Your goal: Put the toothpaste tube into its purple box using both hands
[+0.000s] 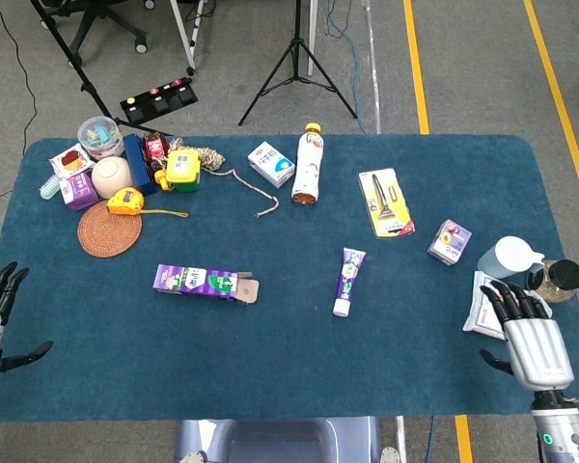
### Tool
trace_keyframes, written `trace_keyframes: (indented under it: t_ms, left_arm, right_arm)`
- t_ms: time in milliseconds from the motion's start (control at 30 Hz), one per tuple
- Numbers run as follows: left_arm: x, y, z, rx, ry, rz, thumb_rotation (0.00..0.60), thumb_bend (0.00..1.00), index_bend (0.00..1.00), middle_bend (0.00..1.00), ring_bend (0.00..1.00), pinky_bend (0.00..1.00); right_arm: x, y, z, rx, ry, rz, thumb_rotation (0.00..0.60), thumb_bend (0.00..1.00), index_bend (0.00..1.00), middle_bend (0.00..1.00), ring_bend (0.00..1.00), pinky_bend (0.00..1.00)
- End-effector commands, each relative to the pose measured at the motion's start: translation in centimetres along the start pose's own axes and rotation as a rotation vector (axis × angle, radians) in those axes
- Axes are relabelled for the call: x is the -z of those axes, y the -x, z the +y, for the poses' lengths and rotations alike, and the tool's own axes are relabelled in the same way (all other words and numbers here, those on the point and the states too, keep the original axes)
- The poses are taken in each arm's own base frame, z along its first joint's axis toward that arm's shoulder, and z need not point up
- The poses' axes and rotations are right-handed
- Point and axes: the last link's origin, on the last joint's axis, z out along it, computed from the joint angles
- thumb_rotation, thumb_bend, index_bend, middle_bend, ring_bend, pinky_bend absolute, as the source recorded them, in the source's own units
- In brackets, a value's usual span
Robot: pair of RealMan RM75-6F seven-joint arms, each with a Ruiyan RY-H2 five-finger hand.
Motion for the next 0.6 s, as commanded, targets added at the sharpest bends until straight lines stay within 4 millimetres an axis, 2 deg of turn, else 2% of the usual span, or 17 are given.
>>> trace_keyframes:
  t_ms: [33,233,600]
  left_arm:
    - [0.1,0.0,-0.1,0.000,-0.004,-0.002,0.600,0.03,0.00,0.00,0.00,0.21]
    - [0.5,-0.1,-0.3,0.001,-0.008,0.001,0.600,0.03,0.00,0.00,0.00,0.21]
    - [0.3,0.1,-0.6,0.003,-0.023,-0.009,0.600,0.03,0.00,0.00,0.00,0.21]
  right_arm:
    - [-1.2,-0.1,-1.3,-0.008,-0.120,-0.029,0.600,0.00,0.14,0.13,0.12,0.22]
    - [-3.8,-0.6,-4.2,0.017,-0.291,-0.098,0.600,0.00,0.14,0.13,0.13,0.23]
    - [-8.8,-0.2,-11.5,0.085,-0.531,-0.156,0.600,0.00,0.15,0.14,0.14,0.23]
